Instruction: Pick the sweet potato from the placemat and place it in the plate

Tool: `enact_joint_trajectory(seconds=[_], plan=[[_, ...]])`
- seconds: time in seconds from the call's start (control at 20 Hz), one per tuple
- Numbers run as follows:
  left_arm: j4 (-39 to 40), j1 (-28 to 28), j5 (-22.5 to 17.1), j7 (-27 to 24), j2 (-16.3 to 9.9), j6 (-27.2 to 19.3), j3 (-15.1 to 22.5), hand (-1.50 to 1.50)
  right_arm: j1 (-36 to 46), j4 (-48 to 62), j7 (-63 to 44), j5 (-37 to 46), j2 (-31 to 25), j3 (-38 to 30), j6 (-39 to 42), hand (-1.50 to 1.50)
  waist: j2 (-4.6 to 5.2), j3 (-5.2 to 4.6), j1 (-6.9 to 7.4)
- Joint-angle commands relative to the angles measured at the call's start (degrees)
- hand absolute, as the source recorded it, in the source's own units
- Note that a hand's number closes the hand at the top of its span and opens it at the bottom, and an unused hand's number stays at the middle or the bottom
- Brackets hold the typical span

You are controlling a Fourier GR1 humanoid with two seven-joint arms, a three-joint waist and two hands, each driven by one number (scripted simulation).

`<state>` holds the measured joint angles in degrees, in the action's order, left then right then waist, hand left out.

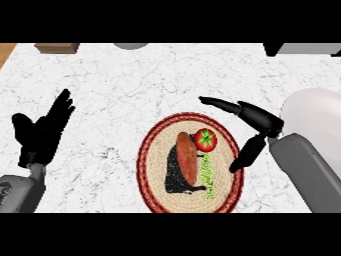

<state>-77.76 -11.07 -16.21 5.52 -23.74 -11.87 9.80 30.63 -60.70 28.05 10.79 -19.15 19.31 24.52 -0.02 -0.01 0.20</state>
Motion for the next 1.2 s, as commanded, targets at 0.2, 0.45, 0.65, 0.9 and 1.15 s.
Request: enact_joint_trajectory(seconds=[0.2,0.45,0.65,0.9,1.15], plan=[[1.61,-0.15,2.85,-0.67,2.67,-0.47,-0.51,0.0,-0.65,-8.36,-10.38,8.59,1.73,5.85,1.13,-1.5,-0.08,-0.03,-0.51],[-2.77,2.47,2.28,1.79,1.64,1.72,-1.89,0.0,0.74,-6.35,-11.85,14.6,0.66,6.46,2.3,-1.5,-0.05,0.0,-0.03],[-1.81,-0.46,1.84,3.28,1.0,3.99,-4.29,0.0,2.14,-3.3,-13.19,19.8,4.33,8.26,1.01,-1.5,0.05,0.0,0.06],[-3.21,2.59,5.19,1.64,3.58,3.24,-4.6,0.0,1.82,-7.0,-17.92,21.69,7.07,6.87,6.45,-1.5,-0.04,0.0,-0.06],[-0.36,3.37,5.49,-0.33,4.54,6.83,-7.07,0.0,2.43,-3.83,-14.21,26.04,6.96,5.1,7.84,-1.5,0.04,0.0,-0.01]])
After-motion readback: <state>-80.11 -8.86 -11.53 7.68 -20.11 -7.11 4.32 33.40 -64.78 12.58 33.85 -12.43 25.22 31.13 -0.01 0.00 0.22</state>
